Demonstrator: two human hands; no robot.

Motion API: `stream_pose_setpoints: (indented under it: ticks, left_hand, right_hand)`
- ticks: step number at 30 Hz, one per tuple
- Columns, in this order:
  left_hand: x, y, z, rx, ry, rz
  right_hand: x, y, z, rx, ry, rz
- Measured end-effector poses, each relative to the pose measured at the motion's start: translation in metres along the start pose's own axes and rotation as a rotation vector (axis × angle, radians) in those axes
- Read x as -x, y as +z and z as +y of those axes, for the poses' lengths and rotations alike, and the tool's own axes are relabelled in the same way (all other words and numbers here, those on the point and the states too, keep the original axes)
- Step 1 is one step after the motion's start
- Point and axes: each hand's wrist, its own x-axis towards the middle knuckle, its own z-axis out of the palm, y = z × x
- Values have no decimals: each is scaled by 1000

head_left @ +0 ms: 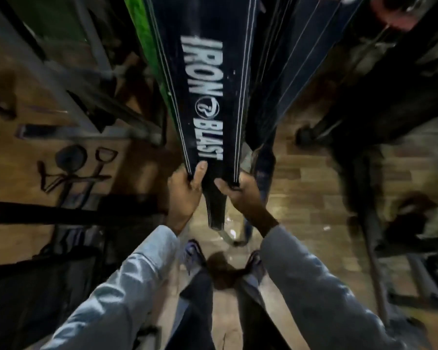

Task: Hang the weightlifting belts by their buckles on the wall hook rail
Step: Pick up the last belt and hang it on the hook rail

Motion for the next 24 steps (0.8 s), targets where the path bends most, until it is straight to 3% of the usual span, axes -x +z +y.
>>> stream_pose_setpoints:
  ticks: [3,8,15,21,24]
  left_hand:
    - [25,15,-51,62,-105,-98]
    - [84,46,-163,-252,-358,-392]
    - [171,95,-309,-494,-344,-598]
    - [212,163,-427,-532,-316,-742]
    - [219,203,-487,-572,-273,-824]
  right_hand:
    - [-3,16,66,5,129,-78]
    - [8,46,207,94,296,-81]
    - [27,68,404,-49,666,-53]
    - [19,56,557,14,774,-68]
    - [9,53,631,34,829,9]
